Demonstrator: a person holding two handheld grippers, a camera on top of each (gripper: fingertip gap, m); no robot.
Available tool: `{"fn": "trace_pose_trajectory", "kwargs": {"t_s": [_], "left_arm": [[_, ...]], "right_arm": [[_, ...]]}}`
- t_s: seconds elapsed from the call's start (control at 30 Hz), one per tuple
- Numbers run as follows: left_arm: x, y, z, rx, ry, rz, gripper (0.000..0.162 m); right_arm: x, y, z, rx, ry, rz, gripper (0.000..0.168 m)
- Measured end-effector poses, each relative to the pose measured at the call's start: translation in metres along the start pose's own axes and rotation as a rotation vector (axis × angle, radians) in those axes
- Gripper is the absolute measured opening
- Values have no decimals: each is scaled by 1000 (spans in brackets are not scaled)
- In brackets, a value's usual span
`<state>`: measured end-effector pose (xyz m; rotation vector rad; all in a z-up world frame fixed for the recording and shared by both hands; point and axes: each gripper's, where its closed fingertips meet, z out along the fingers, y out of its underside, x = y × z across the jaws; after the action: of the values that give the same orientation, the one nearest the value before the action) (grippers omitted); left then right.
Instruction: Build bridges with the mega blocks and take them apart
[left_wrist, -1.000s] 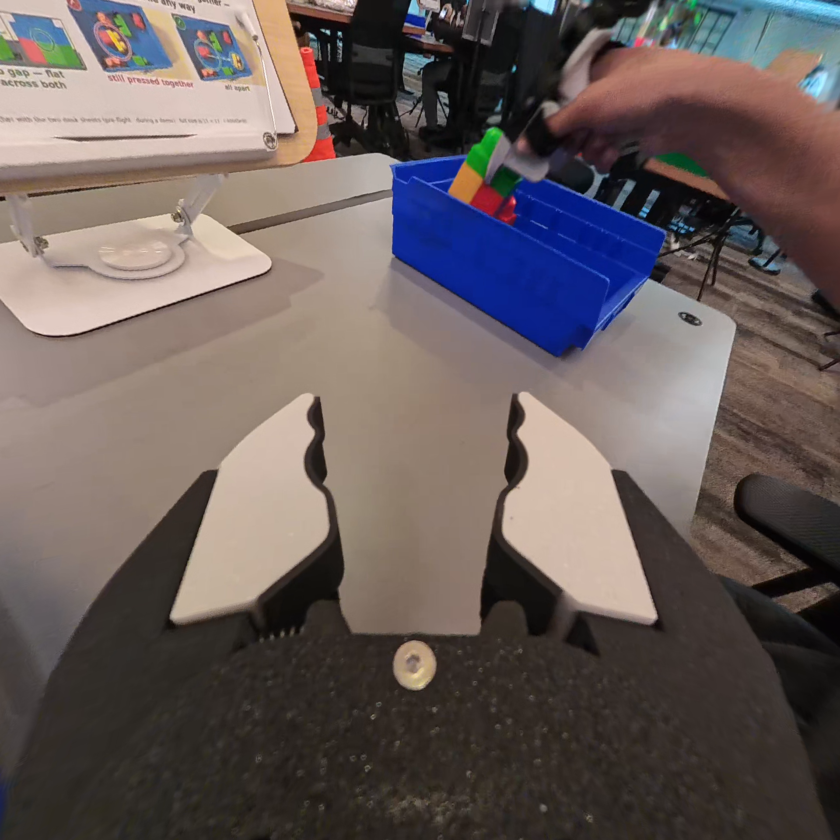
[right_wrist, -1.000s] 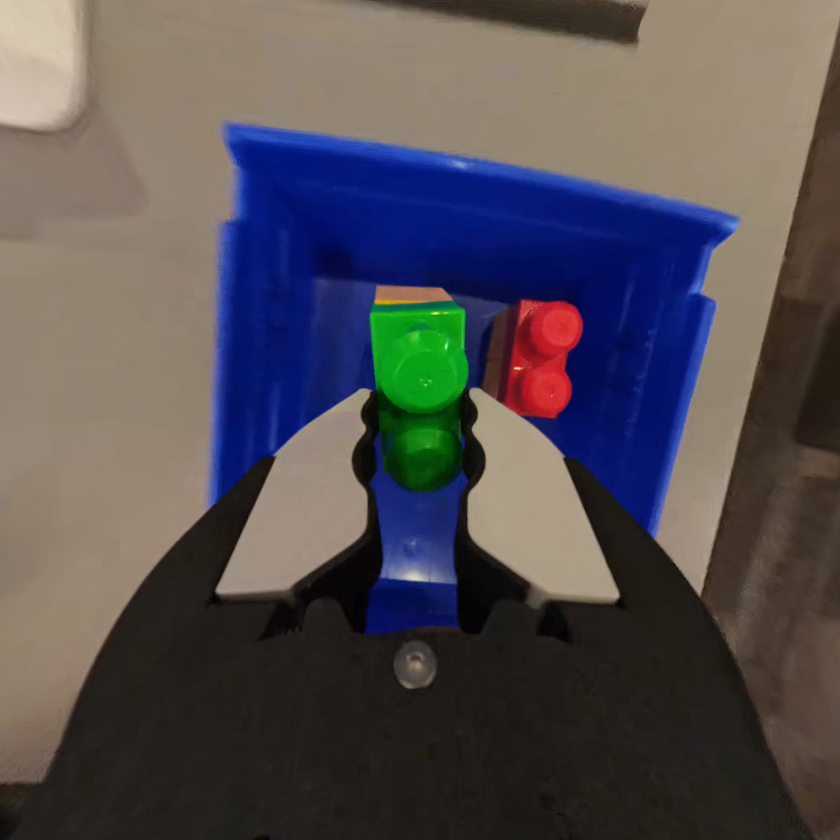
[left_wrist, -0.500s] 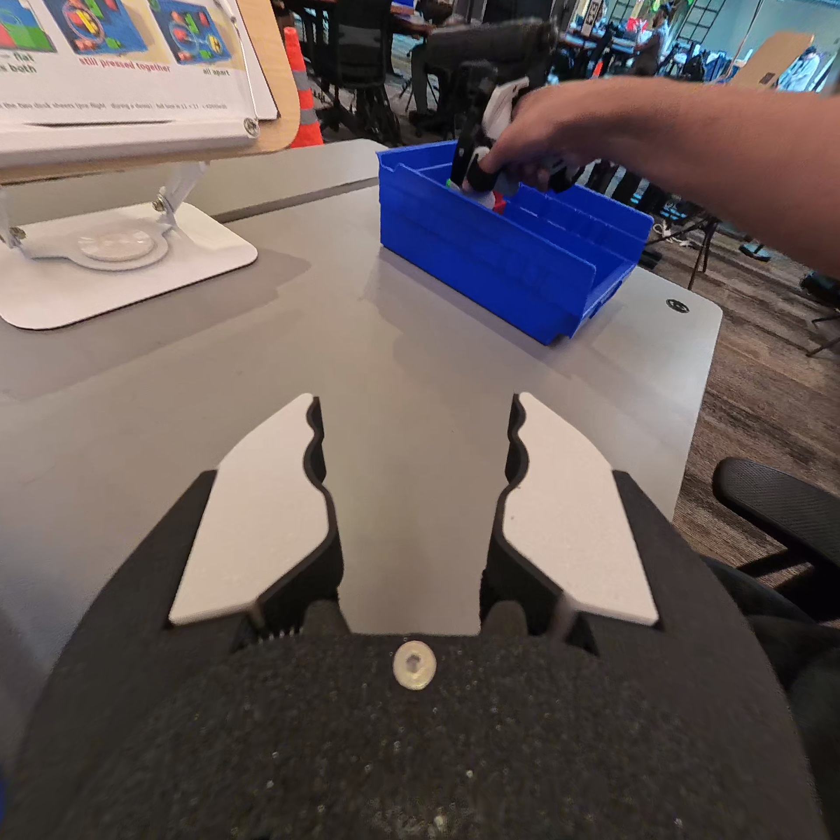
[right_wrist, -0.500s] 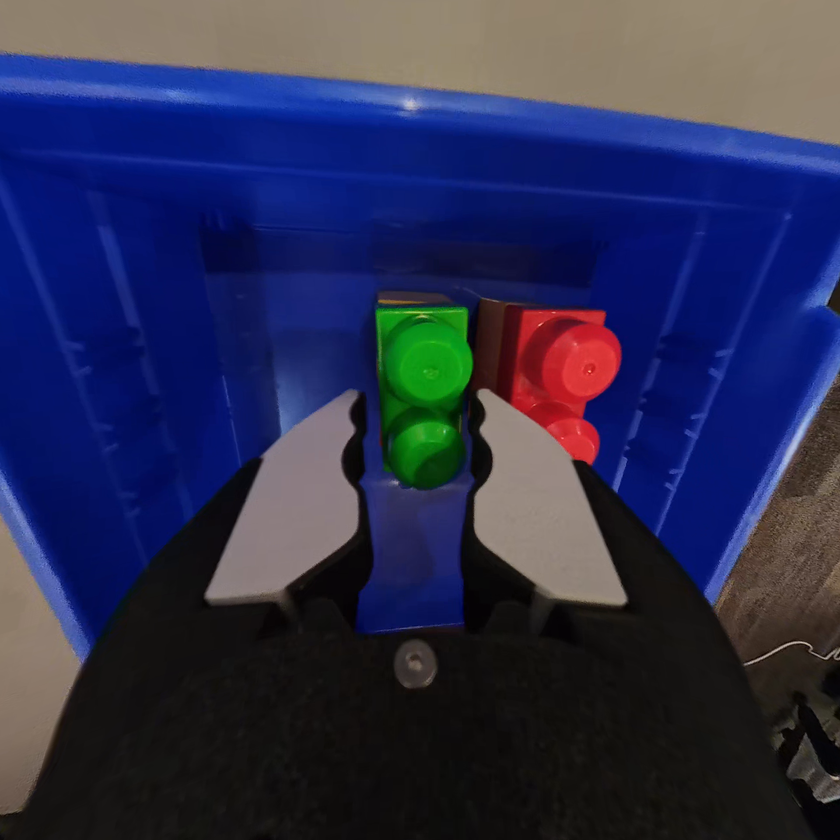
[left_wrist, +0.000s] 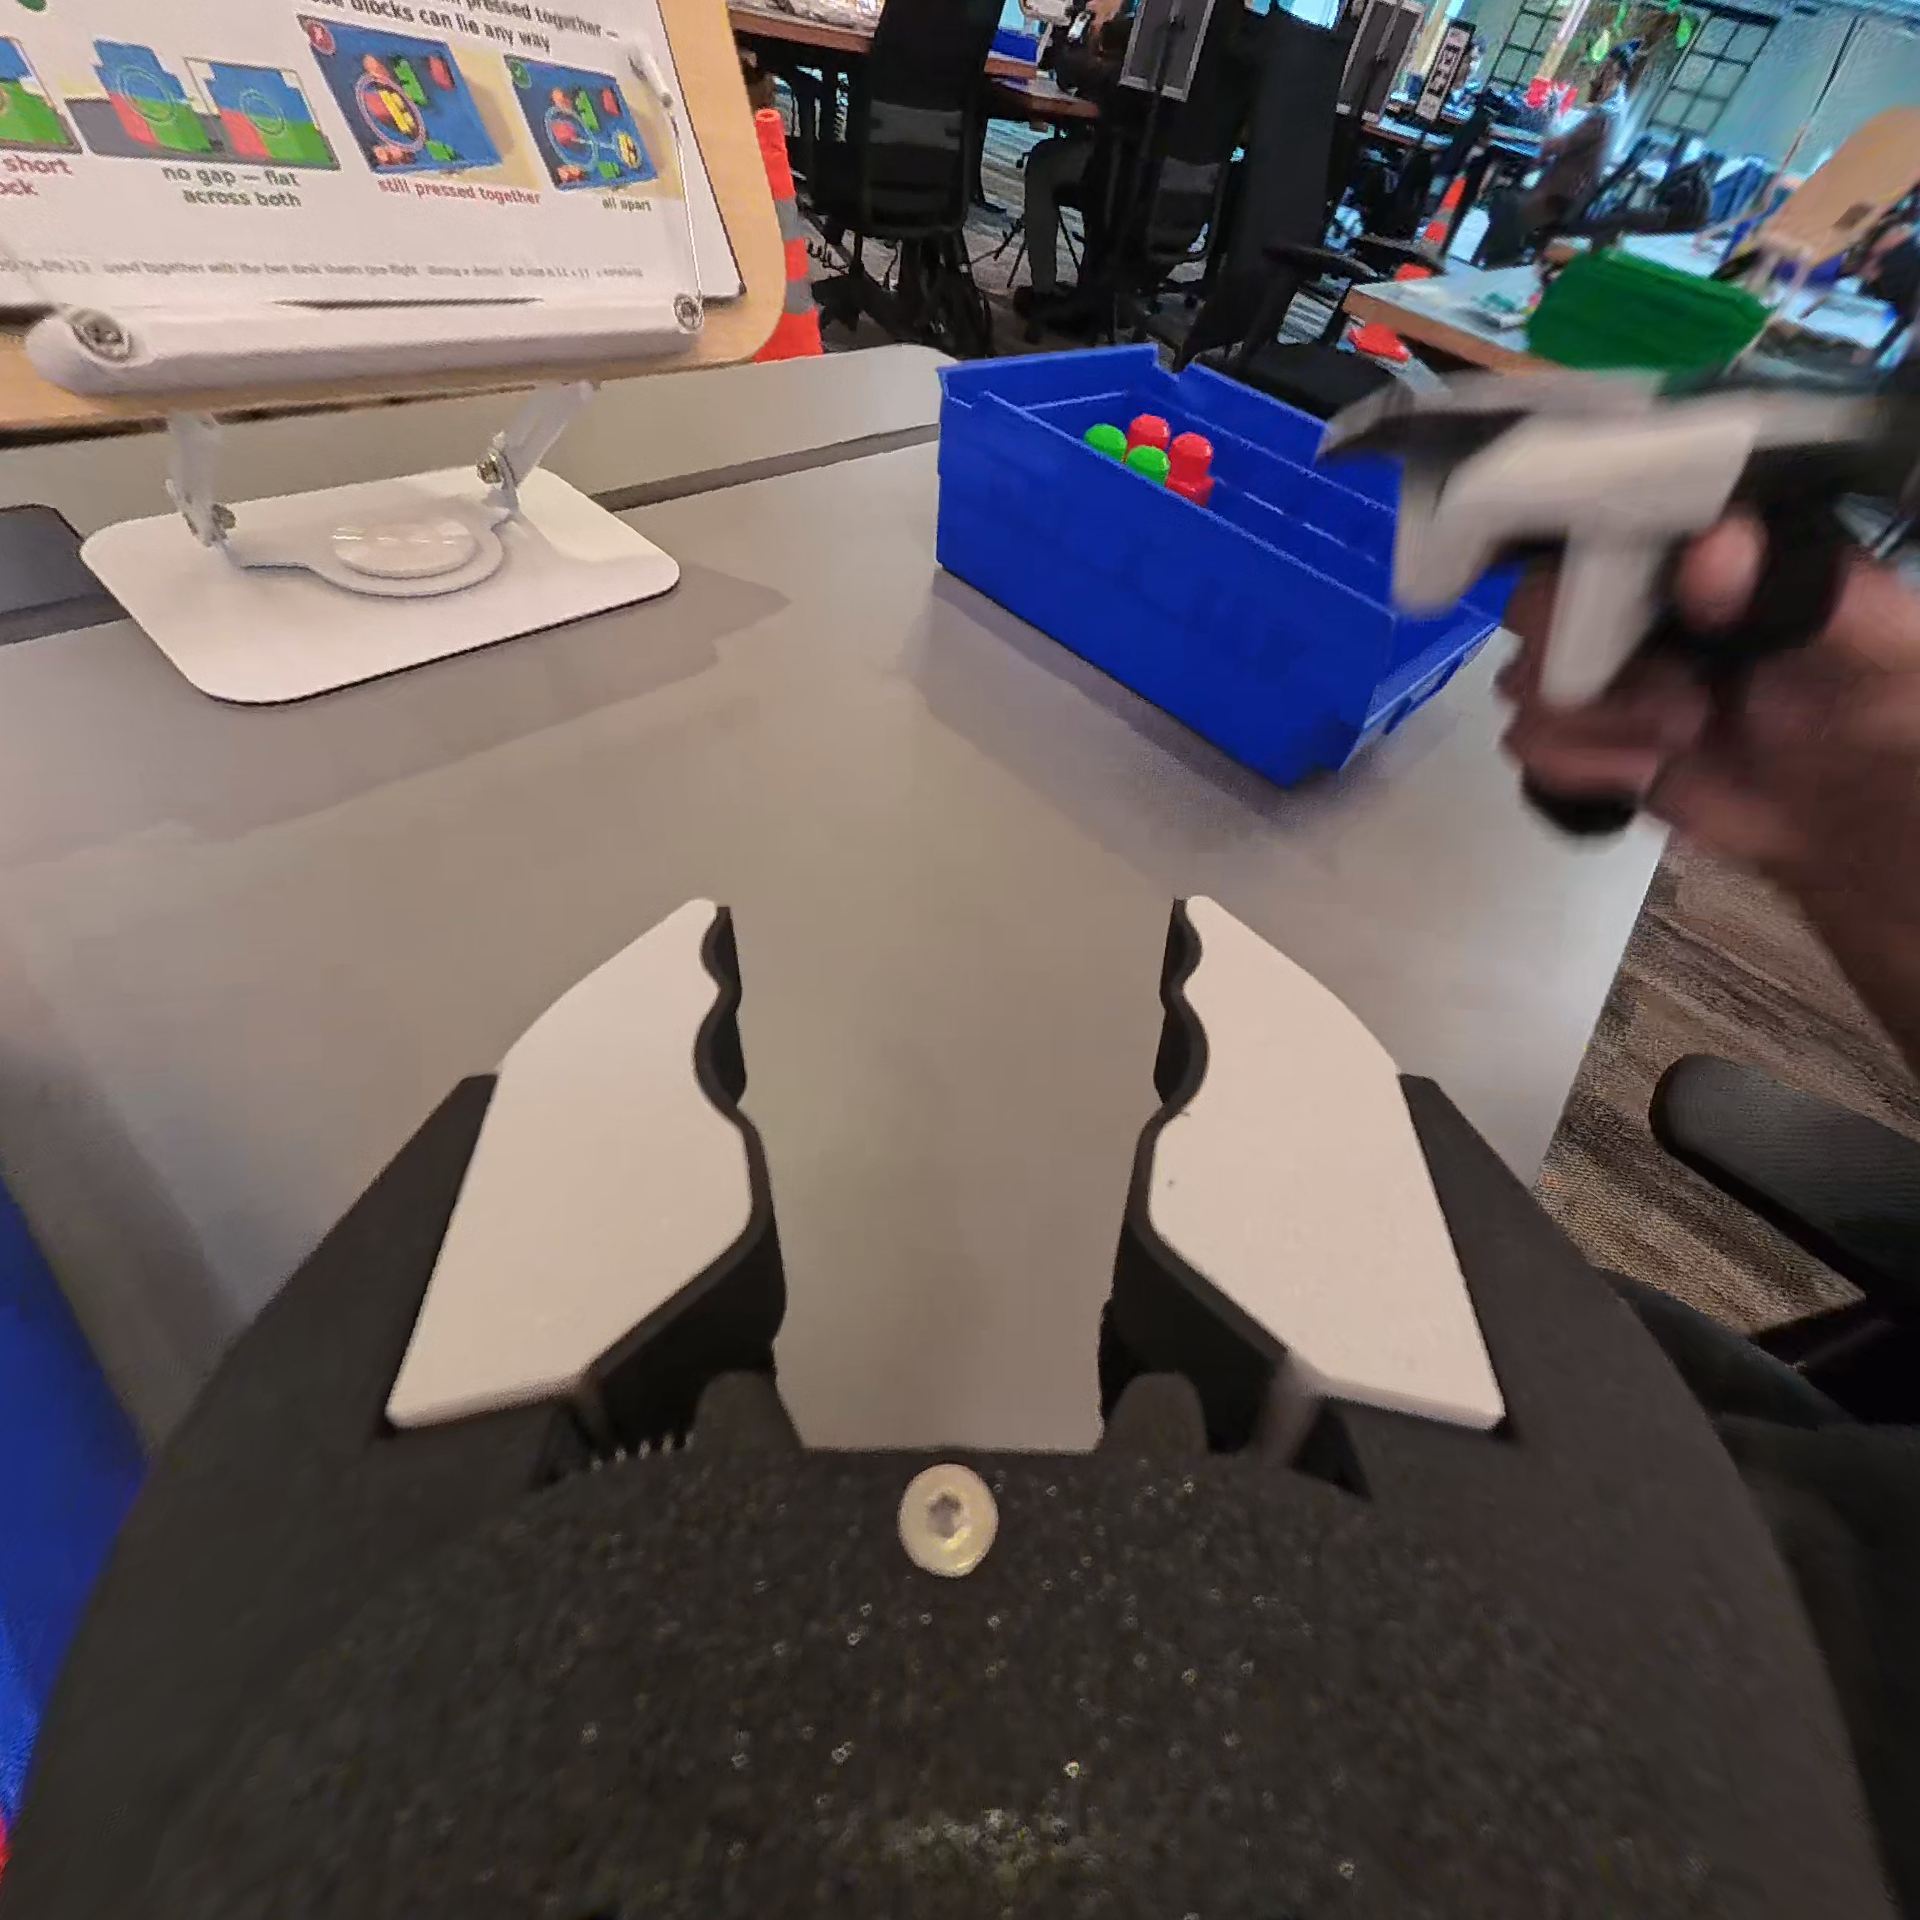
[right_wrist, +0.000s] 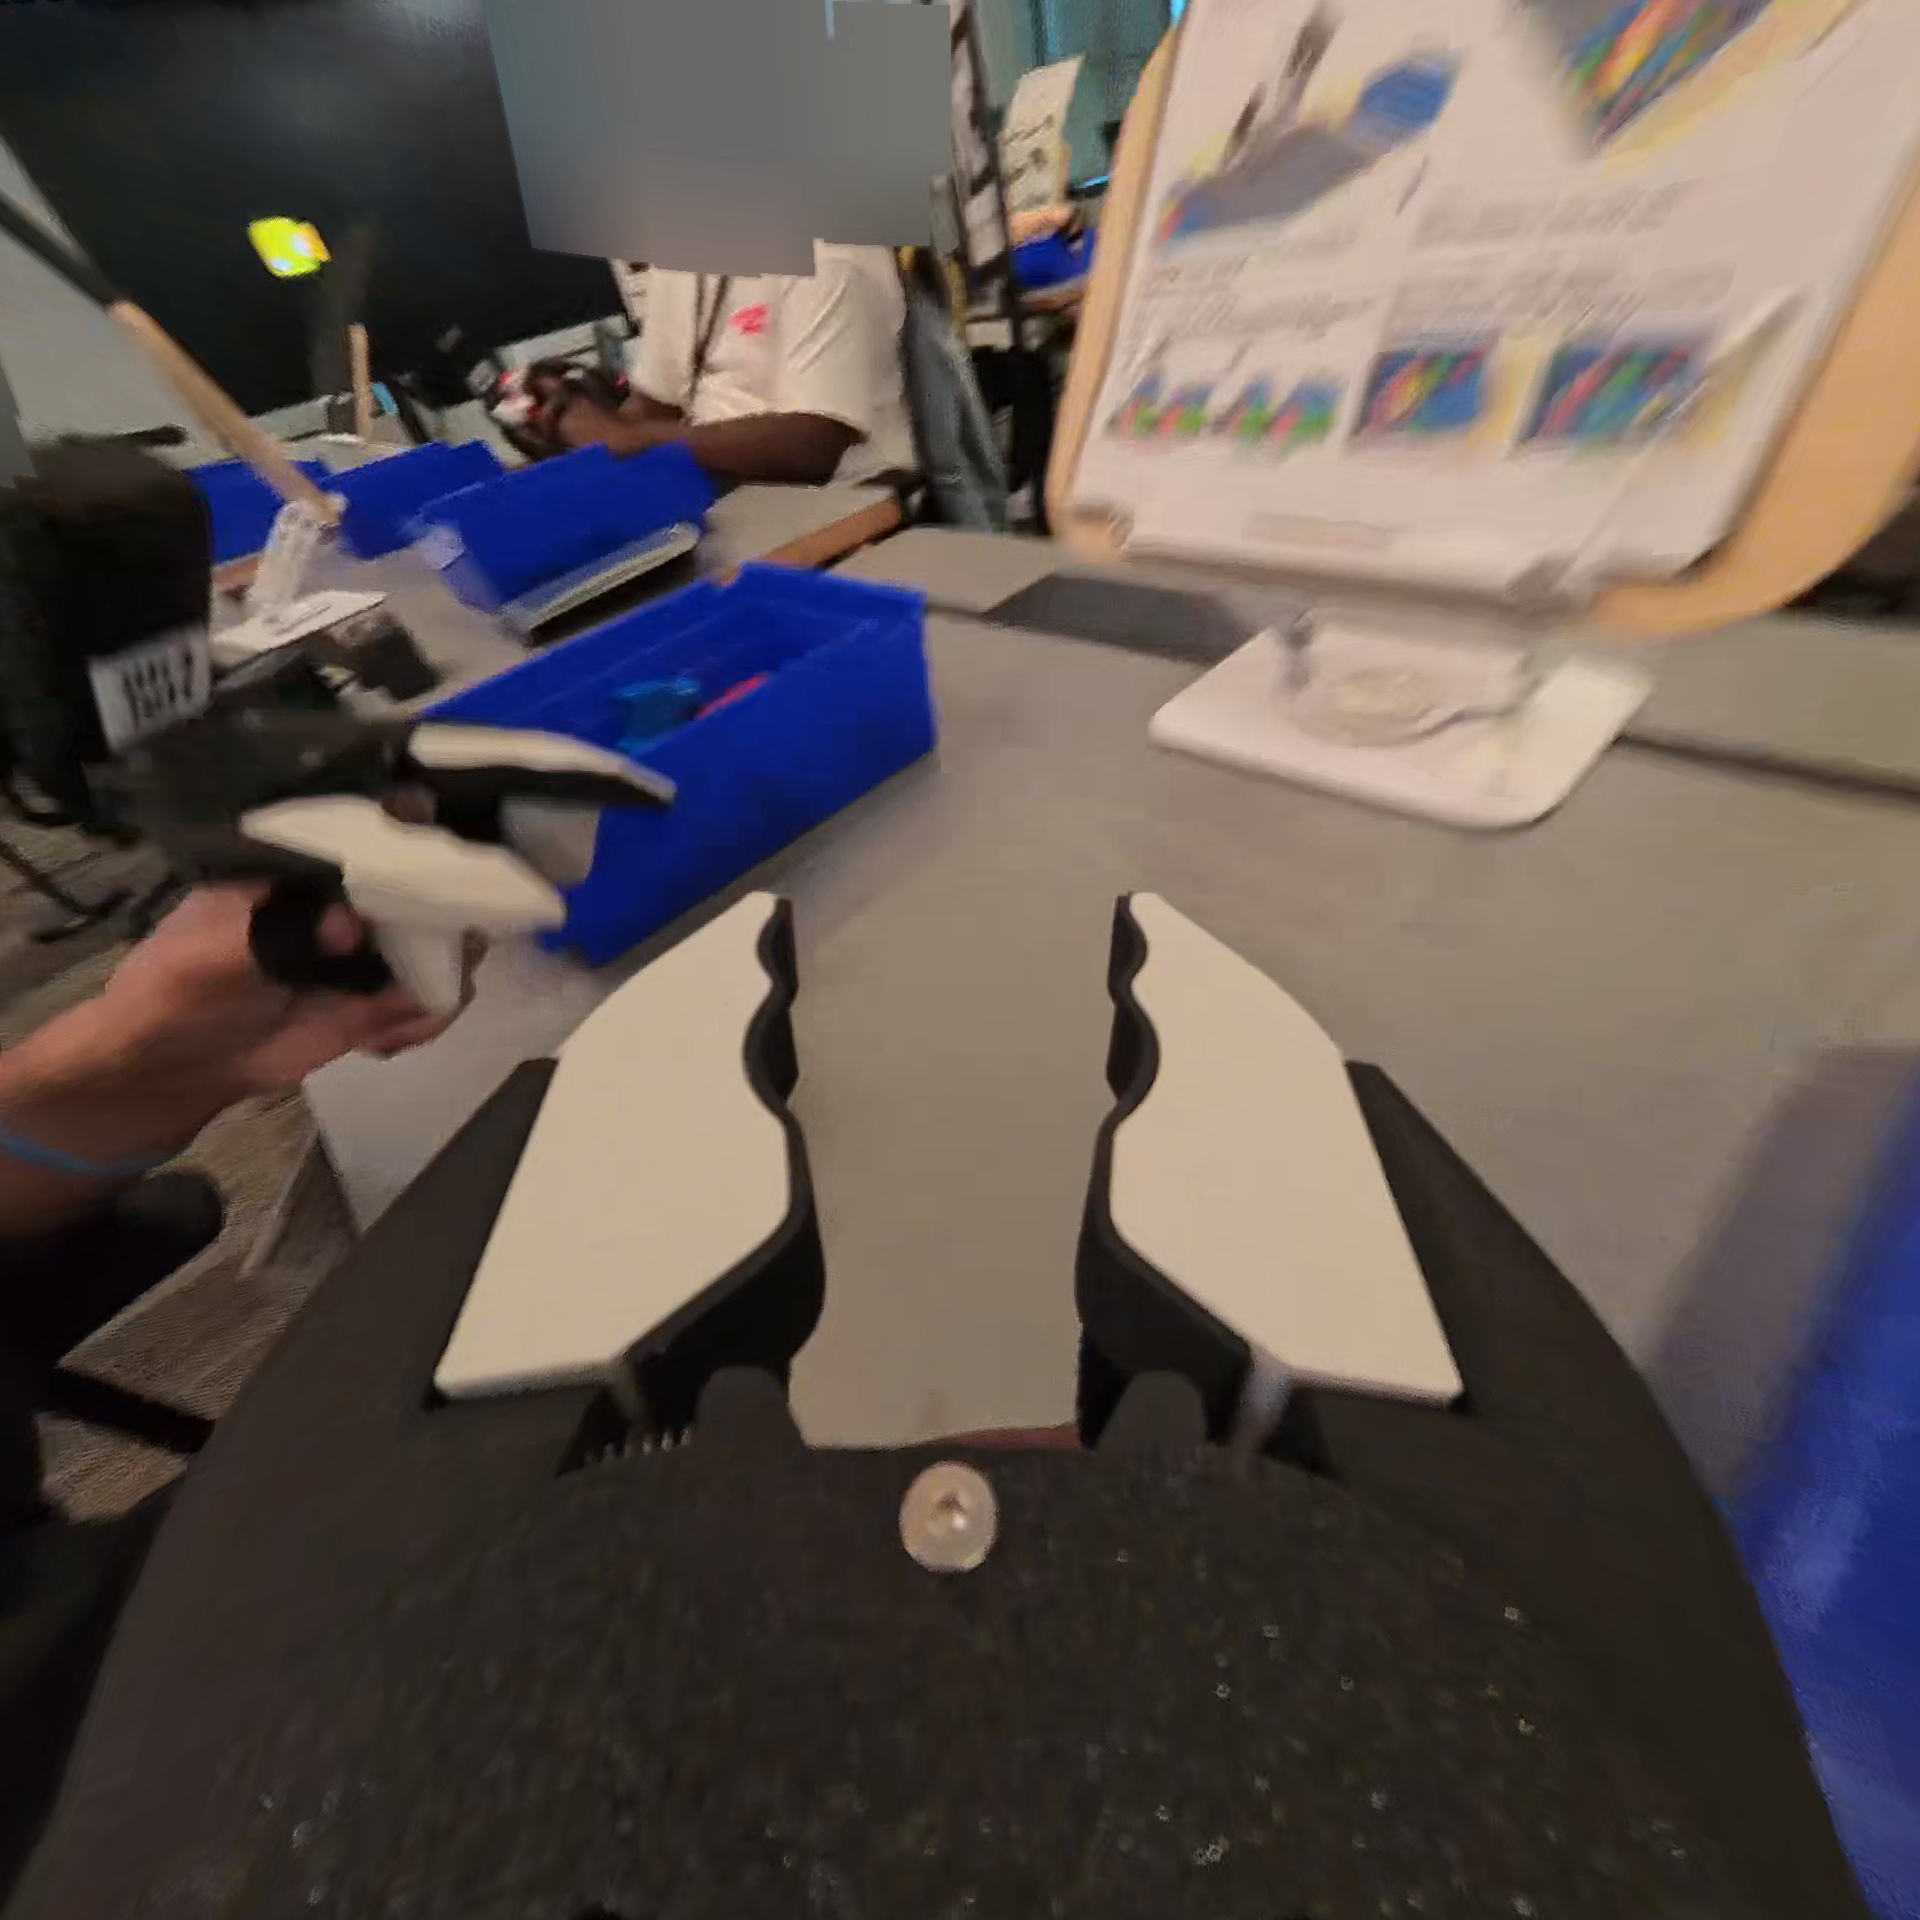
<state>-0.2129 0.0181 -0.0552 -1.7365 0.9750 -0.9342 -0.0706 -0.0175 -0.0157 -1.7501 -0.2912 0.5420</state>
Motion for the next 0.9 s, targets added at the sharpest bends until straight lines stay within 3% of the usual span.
{"fn": "trace_pose_trajectory", "kwargs": {"t_s": [0.07,0.2,0.33,0.73,0.83,0.9], "left_arm": [[4,12,-7,0,-29,4,76],[9,42,-21,-26,-105,3,75],[10,61,-27,-63,-158,22,73],[12,57,-31,-83,-127,10,72],[14,39,-45,-66,-99,-4,72],[-8,14,-67,-53,-196,34,74]], "right_arm": [[-19,52,8,-20,-28,69,59],[-29,97,2,-57,-23,73,54],[-33,99,0,-64,-46,43,52],[-27,96,1,-65,-38,-39,47],[-24,97,1,-68,-41,-9,47],[-23,99,0,-77,-44,8,47]]}}
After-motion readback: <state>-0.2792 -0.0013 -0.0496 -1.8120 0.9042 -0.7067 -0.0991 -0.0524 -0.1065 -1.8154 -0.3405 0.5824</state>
